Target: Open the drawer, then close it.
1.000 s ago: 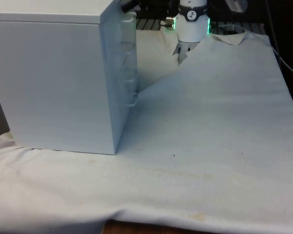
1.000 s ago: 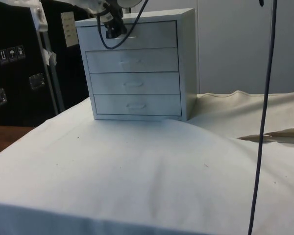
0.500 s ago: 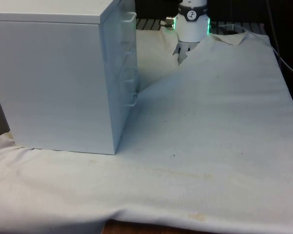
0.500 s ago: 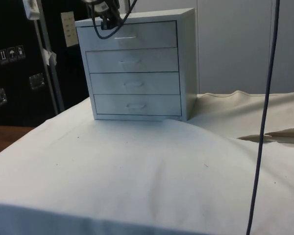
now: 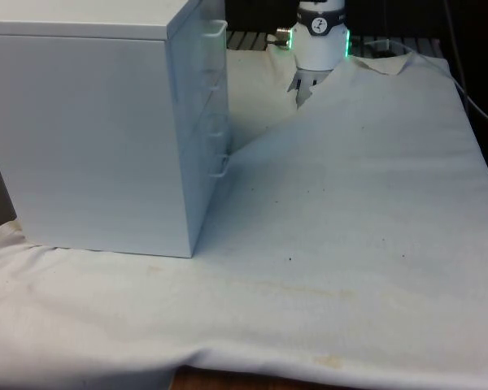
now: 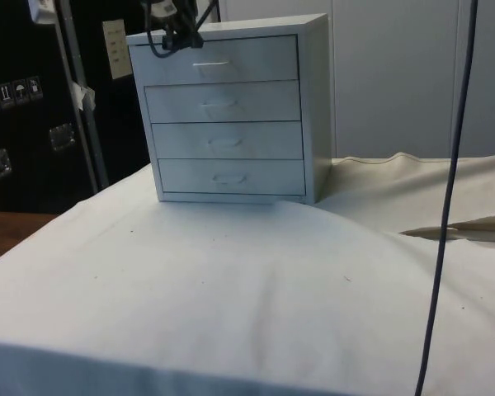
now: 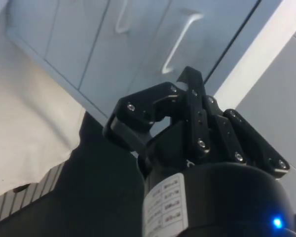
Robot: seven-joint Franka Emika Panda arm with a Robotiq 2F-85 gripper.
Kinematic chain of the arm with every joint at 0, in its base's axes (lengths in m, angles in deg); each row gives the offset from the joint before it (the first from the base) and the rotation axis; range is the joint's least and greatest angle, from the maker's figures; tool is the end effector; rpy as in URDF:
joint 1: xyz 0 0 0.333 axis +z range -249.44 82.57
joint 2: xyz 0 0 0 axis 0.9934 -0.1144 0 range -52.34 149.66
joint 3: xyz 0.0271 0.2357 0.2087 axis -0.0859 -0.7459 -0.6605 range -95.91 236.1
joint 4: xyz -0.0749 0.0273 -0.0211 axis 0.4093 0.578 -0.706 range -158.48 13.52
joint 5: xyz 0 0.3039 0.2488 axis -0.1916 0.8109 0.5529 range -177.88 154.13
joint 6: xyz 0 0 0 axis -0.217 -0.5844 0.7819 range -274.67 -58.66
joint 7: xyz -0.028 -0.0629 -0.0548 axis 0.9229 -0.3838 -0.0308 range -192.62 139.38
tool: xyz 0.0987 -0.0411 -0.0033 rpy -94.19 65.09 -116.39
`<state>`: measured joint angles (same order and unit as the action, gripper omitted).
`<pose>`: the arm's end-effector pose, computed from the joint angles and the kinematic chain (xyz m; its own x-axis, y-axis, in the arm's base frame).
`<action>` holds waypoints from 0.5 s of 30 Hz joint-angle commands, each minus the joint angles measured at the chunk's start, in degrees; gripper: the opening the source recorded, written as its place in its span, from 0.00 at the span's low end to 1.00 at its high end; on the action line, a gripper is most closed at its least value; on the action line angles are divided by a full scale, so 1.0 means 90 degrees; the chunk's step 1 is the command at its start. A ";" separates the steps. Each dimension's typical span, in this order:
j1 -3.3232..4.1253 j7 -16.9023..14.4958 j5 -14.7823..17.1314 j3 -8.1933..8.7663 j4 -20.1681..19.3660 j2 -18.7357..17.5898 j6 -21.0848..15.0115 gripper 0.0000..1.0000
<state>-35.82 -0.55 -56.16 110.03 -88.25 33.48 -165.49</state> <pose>0.5978 0.0508 0.4265 0.9985 0.0141 0.0520 -0.0323 -0.6148 0.7880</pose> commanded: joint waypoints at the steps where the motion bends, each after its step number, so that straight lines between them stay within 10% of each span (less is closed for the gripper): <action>1: 0.0000 0.0019 0.0108 -0.0032 -0.0019 0.0057 -0.0032 0.00; 15: 0.0000 0.0185 0.0477 -0.0197 0.0038 0.0051 -0.0070 0.00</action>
<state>-35.82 1.23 -51.58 108.14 -87.85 33.99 -166.18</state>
